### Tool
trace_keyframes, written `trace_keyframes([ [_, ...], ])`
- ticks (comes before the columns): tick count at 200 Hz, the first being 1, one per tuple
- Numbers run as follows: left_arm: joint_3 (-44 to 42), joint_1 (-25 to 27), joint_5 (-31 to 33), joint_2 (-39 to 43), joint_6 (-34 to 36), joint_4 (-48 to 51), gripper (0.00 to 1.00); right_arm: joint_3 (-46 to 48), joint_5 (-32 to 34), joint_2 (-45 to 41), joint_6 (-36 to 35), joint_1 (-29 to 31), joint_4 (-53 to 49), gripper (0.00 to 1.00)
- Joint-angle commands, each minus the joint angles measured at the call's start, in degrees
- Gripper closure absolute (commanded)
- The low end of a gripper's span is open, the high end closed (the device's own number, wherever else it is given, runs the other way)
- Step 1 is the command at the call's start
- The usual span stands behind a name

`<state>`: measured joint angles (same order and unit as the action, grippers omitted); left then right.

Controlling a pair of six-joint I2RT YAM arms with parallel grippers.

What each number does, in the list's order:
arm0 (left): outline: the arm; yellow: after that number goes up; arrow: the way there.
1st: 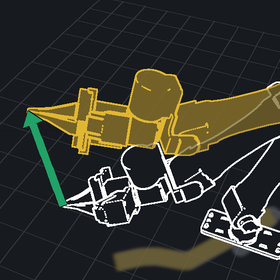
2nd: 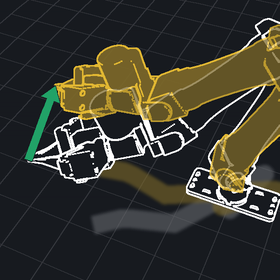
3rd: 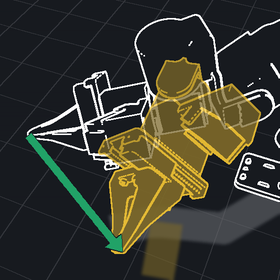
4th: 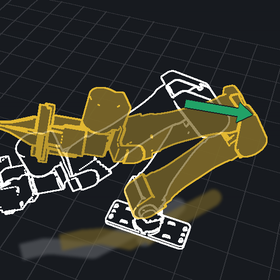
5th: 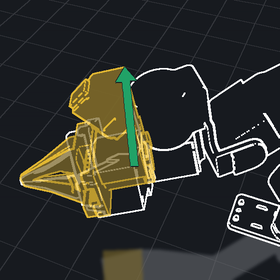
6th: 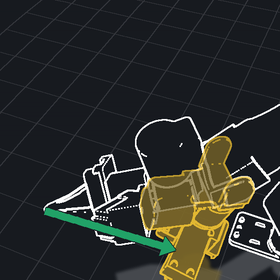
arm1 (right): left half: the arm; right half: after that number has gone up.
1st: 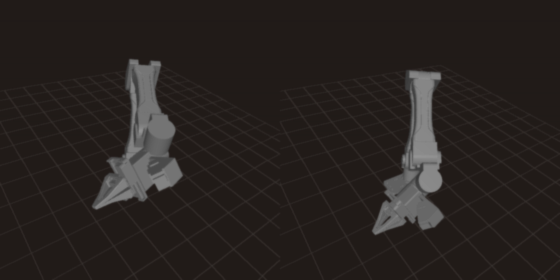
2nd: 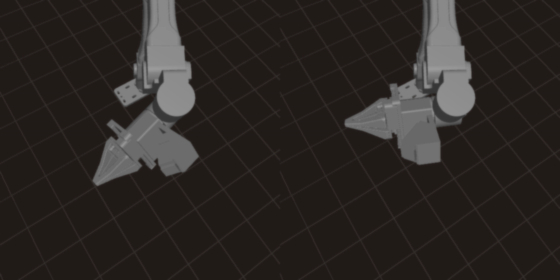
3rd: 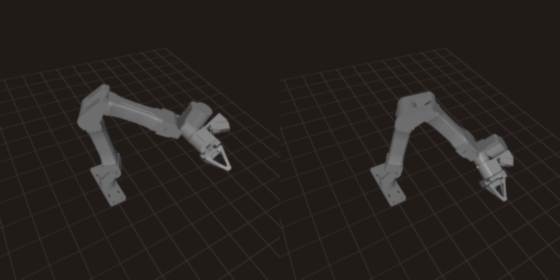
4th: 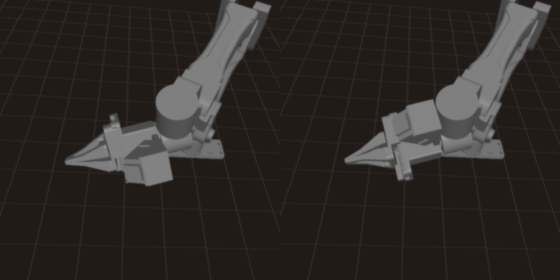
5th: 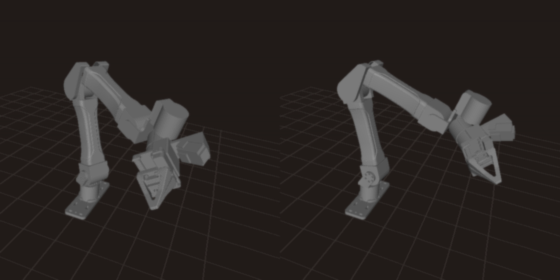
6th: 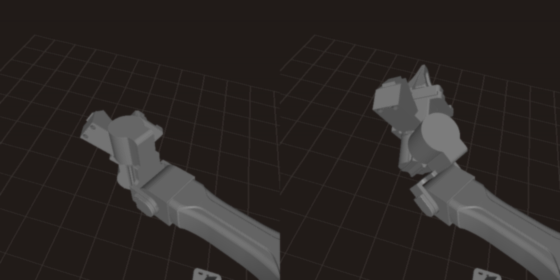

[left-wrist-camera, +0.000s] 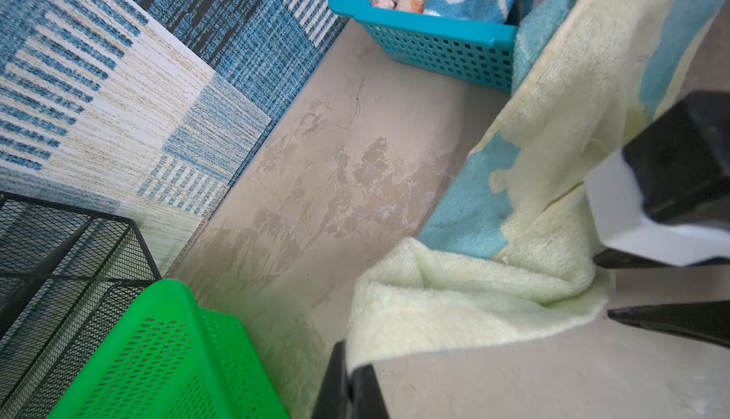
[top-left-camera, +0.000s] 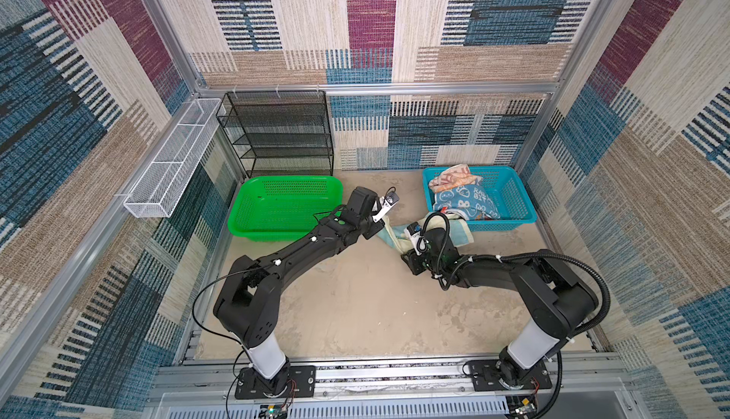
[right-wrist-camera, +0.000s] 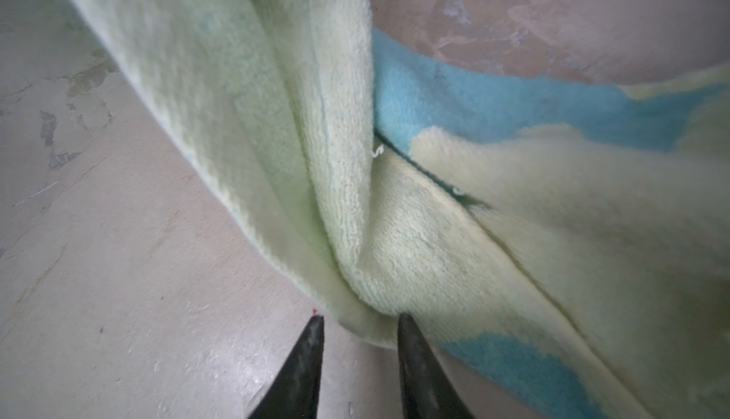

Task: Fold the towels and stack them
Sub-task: 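Grasp the towel corner with the left gripper while the right gripper regrasps lower, then lift the pale yellow towel by two corners with both grippers, spreading it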

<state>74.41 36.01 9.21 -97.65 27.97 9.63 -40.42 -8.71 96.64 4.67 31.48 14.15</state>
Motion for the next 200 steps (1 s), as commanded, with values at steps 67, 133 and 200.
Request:
trace_keyframes([
  [67,2.09,-0.24,-3.74,2.45,-5.42,2.77,1.00,-3.32,0.18,2.12,1.60,-0.02,3.76,0.71],
  [133,0.17,-0.24,-3.91,1.15,-7.36,1.23,1.00,-7.74,1.32,7.11,3.51,0.03,5.22,0.79],
  [200,0.46,-0.73,-1.68,-0.44,-8.85,1.57,1.00,-7.59,3.60,10.06,2.45,-0.03,3.33,0.93],
])
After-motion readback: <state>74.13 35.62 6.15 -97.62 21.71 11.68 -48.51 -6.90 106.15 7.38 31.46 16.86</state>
